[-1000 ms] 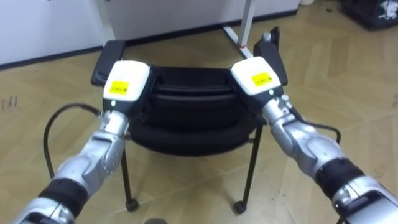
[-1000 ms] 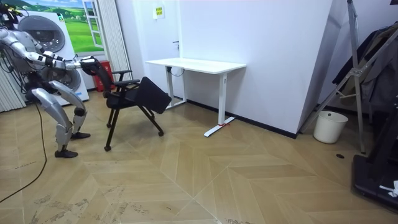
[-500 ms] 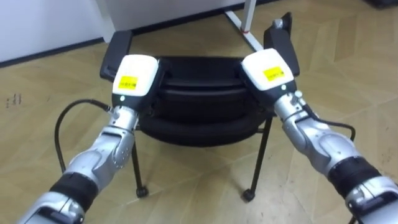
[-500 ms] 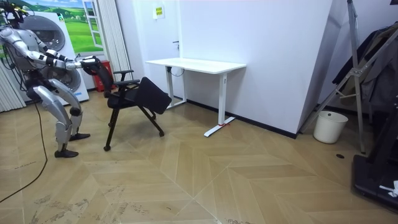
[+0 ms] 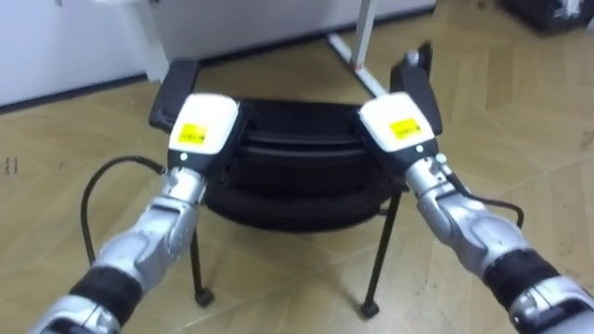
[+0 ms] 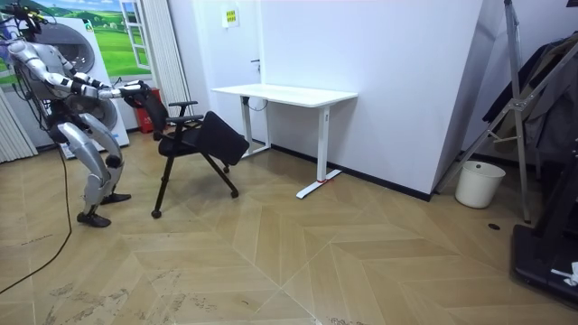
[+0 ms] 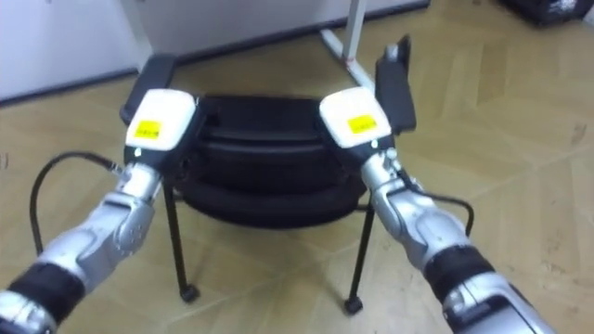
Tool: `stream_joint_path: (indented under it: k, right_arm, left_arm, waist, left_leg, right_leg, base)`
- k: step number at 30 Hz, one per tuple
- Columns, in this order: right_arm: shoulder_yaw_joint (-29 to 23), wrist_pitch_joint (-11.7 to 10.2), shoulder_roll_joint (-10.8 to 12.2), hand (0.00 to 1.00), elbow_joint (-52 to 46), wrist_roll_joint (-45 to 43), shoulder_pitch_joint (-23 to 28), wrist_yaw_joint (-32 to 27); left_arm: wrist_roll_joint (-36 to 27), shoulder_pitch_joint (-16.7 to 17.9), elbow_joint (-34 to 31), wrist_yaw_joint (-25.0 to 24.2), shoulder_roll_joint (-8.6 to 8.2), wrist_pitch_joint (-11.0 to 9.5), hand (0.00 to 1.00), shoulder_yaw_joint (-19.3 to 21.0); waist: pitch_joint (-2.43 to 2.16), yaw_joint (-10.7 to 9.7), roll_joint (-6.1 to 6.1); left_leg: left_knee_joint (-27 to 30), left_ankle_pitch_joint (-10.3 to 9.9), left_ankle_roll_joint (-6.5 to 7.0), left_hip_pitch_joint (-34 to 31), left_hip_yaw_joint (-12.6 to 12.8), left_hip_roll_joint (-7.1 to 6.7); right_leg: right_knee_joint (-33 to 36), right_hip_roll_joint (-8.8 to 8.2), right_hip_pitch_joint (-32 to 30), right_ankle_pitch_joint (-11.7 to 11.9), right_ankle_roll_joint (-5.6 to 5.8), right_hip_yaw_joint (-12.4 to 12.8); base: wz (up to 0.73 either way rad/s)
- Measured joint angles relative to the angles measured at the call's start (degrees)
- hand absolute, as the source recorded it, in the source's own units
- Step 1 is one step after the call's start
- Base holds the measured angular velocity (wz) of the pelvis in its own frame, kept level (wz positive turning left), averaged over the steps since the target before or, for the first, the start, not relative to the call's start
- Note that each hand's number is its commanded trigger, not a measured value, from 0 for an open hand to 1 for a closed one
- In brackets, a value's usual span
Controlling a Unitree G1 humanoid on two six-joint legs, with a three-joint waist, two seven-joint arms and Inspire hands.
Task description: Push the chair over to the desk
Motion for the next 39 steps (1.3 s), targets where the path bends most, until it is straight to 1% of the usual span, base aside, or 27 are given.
stream_joint_path:
  k: [1,2,4,5,6,7,8,9,10,11,12,13,14,16,17,19,20,23,26,30,31,33,34,35,36,38,39]
  right_arm:
    - [-0.02,0.21,-0.22,1.0,-0.63,0.04,-0.04,-0.01]
    - [0.14,0.51,-0.37,1.0,-0.63,0.51,-0.41,-0.29]
    - [0.73,1.03,-0.33,1.0,-0.16,0.78,-0.81,-0.61]
    - [0.76,1.15,-0.32,1.0,-0.16,0.98,-0.8,-0.7]
    - [0.76,1.28,-0.16,1.0,-0.16,0.98,-0.76,-0.73]
    - [1.09,1.67,0.2,1.0,-0.31,0.96,-0.76,-0.73]
    - [1.15,2.15,0.79,1.0,-0.61,0.81,-0.49,-0.74]
    - [1.14,2.45,1.05,1.0,-0.91,0.7,-0.19,-0.75]
    - [1.13,2.85,1.22,1.0,-1.67,0.67,0.46,-0.73]
    - [1.13,2.91,1.25,1.0,-2.08,0.51,0.85,-0.6]
    - [1.14,2.93,1.39,1.0,-2.1,0.44,0.98,-0.44]
    - [1.18,2.86,1.18,1.0,-2.27,0.32,1.2,0.34]
    - [1.18,2.74,0.55,1.0,-2.68,0.33,1.22,1.18]
    - [1.26,2.67,-0.43,1.0,-4.04,0.34,1.3,2.05]
    - [1.43,2.64,-1.14,1.0,-4.76,0.35,1.31,2.57]
    - [1.68,2.64,-1.72,1.0,-5.36,0.35,1.3,2.87]
    - [1.71,2.66,-1.97,1.0,-6.04,0.34,1.31,2.98]
    - [1.7,2.94,-2.76,1.0,-7.15,0.52,1.25,2.96]
    - [1.67,3.31,-2.64,1.0,-7.39,0.64,1.12,2.97]
    - [1.64,3.51,-2.44,1.0,-8.67,0.61,1.16,4.0]
    - [1.63,3.61,-2.16,1.0,-8.69,0.62,1.15,4.26]
    - [1.63,3.58,-1.5,1.0,-8.45,0.61,1.35,5.87]
    - [1.63,3.31,-1.17,1.0,-8.26,0.64,1.86,6.28]
    - [1.6,2.94,-0.98,1.0,-8.28,0.68,2.44,6.35]
    - [1.6,2.78,-0.94,1.0,-8.27,0.68,2.55,6.46]
    - [1.6,2.32,-0.64,1.0,-8.13,0.66,3.21,6.9]
    - [1.6,2.22,-0.61,1.0,-8.13,0.65,3.32,6.94]
  left_arm:
    - [-0.1,-0.43,-0.37,-0.18,0.07,-0.02,1.0,0.05]
    - [-0.18,-1.18,0.09,-0.16,0.17,-0.21,1.0,-0.07]
    - [-0.32,-1.89,1.2,-0.15,0.06,-0.58,1.0,-0.15]
    - [-0.35,-2.29,1.58,-0.13,-0.21,-0.81,1.0,-0.18]
    - [-0.37,-2.36,1.74,-0.1,-0.16,-0.97,1.0,-0.17]
    - [-0.4,-2.16,1.7,0.09,0.25,-1.19,1.0,-0.07]
    - [-0.46,-1.96,1.73,0.28,0.73,-1.5,1.0,-0.01]
    - [-0.44,-1.82,1.69,0.28,0.87,-1.53,1.0,0.04]
    - [-0.38,-1.68,1.3,0.27,1.08,-1.45,1.0,-0.04]
    - [-0.44,-1.33,1.05,0.21,1.1,-1.31,1.0,-0.02]
    - [-0.71,-0.83,0.96,0.18,0.94,-1.05,1.0,-0.08]
    - [-0.97,0.22,0.31,-0.04,0.25,-0.09,1.0,-0.09]
    - [-1.12,0.93,-0.58,-0.07,-0.18,0.72,1.0,-0.22]
    - [-1.13,1.44,-1.54,0.04,-0.98,1.94,1.0,-0.32]
    - [-1.17,1.66,-1.63,0.26,-1.55,2.39,1.0,-0.29]
    - [-1.19,1.97,-1.81,0.6,-1.85,2.7,1.0,-0.28]
    - [-1.2,2.15,-2.31,0.9,-1.73,2.87,1.0,-0.22]
    - [-1.2,2.13,-2.95,1.24,-1.16,2.87,1.0,-0.21]
    - [-1.17,1.64,-2.89,1.26,-1.01,2.78,1.0,-0.32]
    - [-1.13,2.16,-4.16,1.44,0.09,2.65,1.0,-0.07]
    - [-1.13,2.21,-4.22,1.46,0.28,2.62,1.0,-0.02]
    - [-1.17,2.55,-4.01,1.05,0.53,2.65,1.0,-0.04]
    - [-1.21,2.79,-4.05,0.93,0.7,2.6,1.0,-0.18]
    - [-1.22,3.35,-4.12,0.87,0.75,2.61,1.0,-0.23]
    - [-1.25,3.56,-4.21,0.85,0.78,2.61,1.0,-0.21]
    - [-1.65,4.8,-4.02,0.74,0.72,2.59,1.0,-0.32]
    - [-1.65,5.24,-3.96,0.83,0.71,2.54,1.0,-0.32]
  waist:
    - [-0.15,0.34,0.5]
    - [0.25,0.8,1.04]
    - [0.54,0.78,1.65]
    - [0.76,0.74,1.9]
    - [0.83,0.77,2.05]
    - [0.88,1.34,2.72]
    - [0.91,1.19,3.34]
    - [0.72,0.96,3.06]
    - [0.22,0.42,2.2]
    - [-0.02,-0.74,1.61]
    - [-0.11,-1.22,1.45]
    - [-0.71,-1.51,1.25]
    - [-1.01,-1.43,1.82]
    - [-1.11,-1.33,1.98]
    - [-1.12,-1.25,2.0]
    - [-1.14,-1.08,2.01]
    - [-1.16,-1.0,2.02]
    - [-0.75,-0.7,1.31]
    - [-0.54,-0.41,0.51]
    - [-0.75,-0.2,0.29]
    - [-0.69,-0.15,0.1]
    - [-0.6,-0.39,0.23]
    - [-0.55,-0.48,0.58]
    - [-0.52,-0.31,0.83]
    - [-0.45,-0.4,1.05]
    - [-0.27,-0.56,1.13]
    - [-0.21,-0.47,1.01]
  left_leg:
    - [0.74,-0.34,0.03,-0.77,-0.04,0.72]
    - [1.31,-0.67,0.08,-0.92,0.04,1.32]
    - [1.78,-1.06,0.23,-0.87,-0.35,1.43]
    - [1.8,-1.24,0.44,-0.48,-0.78,1.33]
    - [1.75,-1.42,0.52,-0.32,-1.35,1.3]
    - [1.49,-1.72,0.31,-0.02,-3.16,1.38]
    - [1.08,-1.78,0.11,-0.03,-5.68,1.32]
    - [0.55,-1.65,-0.12,0.02,-6.48,1.1]
    - [-0.46,-1.24,-0.75,0.13,-7.93,0.26]
    - [-0.48,-1.27,-1.35,0.25,-8.5,0.09]
    - [-0.45,-1.5,-1.79,0.67,-8.88,0.03]
    - [-0.49,-1.88,-2.81,1.48,-9.34,0.34]
    - [-1.43,-1.96,-3.44,2.36,-9.77,0.76]
    - [-3.77,-1.35,-4.51,3.55,-9.87,0.95]
    - [-5.31,-0.69,-5.24,4.17,-9.77,0.95]
    - [-7.62,0.21,-5.5,5.21,-9.65,1.0]
    - [-9.11,0.83,-5.75,5.68,-9.59,1.02]
    - [-11.61,2.27,-6.3,6.25,-8.71,1.34]
    - [-13.44,2.54,-6.6,7.14,-8.52,1.45]
    - [-13.23,2.37,-6.99,7.24,-8.4,2.82]
    - [-10.78,2.31,-7.1,6.96,-7.81,3.38]
    - [-2.14,2.74,-6.37,4.61,-7.52,4.73]
    - [3.86,3.88,-5.2,2.88,-7.55,5.85]
    - [9.28,5.89,-4.71,1.04,-7.73,6.66]
    - [11.78,7.08,-4.37,0.16,-8.26,6.75]
    - [18.29,11.74,-3.66,-2.18,-9.58,6.41]
    - [18.76,12.14,-3.64,-2.27,-9.52,6.32]
  right_leg:
    - [0.27,0.71,-0.88,1.02,-0.3,0.19]
    - [0.97,1.04,-1.48,2.24,-0.78,0.17]
    - [2.84,1.09,-2.28,4.2,-0.79,0.35]
    - [4.41,1.3,-4.44,5.3,-1.16,1.4]
    - [4.65,2.48,-5.32,4.51,-1.17,2.45]
    - [2.81,6.06,-7.14,1.98,-1.11,3.7]
    - [-1.99,8.78,-8.13,1.54,-1.35,3.01]
    - [-5.59,9.61,-8.47,1.79,-1.53,2.64]
    - [-13.68,10.42,-8.52,2.96,-1.82,2.61]
    - [-20.14,10.87,-7.91,4.59,-2.31,3.21]
    - [-20.1,10.97,-7.24,5.79,-3.04,3.33]
    - [-20.06,12.12,-6.05,5.95,-3.49,3.2]
    - [-20.17,12.62,-5.46,6.15,-4.4,2.75]
    - [-20.4,12.74,-5.01,6.19,-5.14,2.61]
    - [-20.67,12.73,-4.87,6.41,-5.9,2.57]
    - [-21.34,12.76,-4.46,6.36,-6.79,2.26]
    - [-21.75,12.77,-4.37,6.37,-7.03,2.11]
    - [-22.44,12.79,-4.38,6.23,-7.41,1.83]
    - [-22.41,13.31,-4.39,5.56,-7.6,1.7]
    - [-22.0,14.27,-4.35,4.31,-8.69,1.37]
    - [-21.08,14.26,-4.02,3.34,-8.95,1.04]
    - [-19.34,14.54,-2.47,1.37,-9.43,0.41]
    - [-18.34,15.1,-1.27,0.13,-9.66,-0.07]
    - [-17.25,15.35,-0.19,-1.19,-9.87,-0.5]
    - [-16.72,15.39,0.28,-1.76,-9.99,-0.71]
    - [-14.65,15.03,1.65,-3.81,-10.38,-1.02]
    - [-14.25,14.77,1.86,-4.18,-10.48,-0.99]
  base:
    - [-0.13]
    - [-0.14]
    - [-0.04]
    - [0.0]
    - [-0.26]
    - [-0.19]
    - [-0.04]
    - [0.45]
    - [0.73]
    - [0.79]
    - [0.69]
    - [0.4]
    - [0.26]
    - [0.11]
    - [0.1]
    - [0.04]
    - [0.0]
    - [0.06]
    - [0.02]
    - [0.0]
    - [0.11]
    - [0.11]
    - [0.08]
    - [0.11]
    - [0.15]
    - [0.11]
    - [0.13]
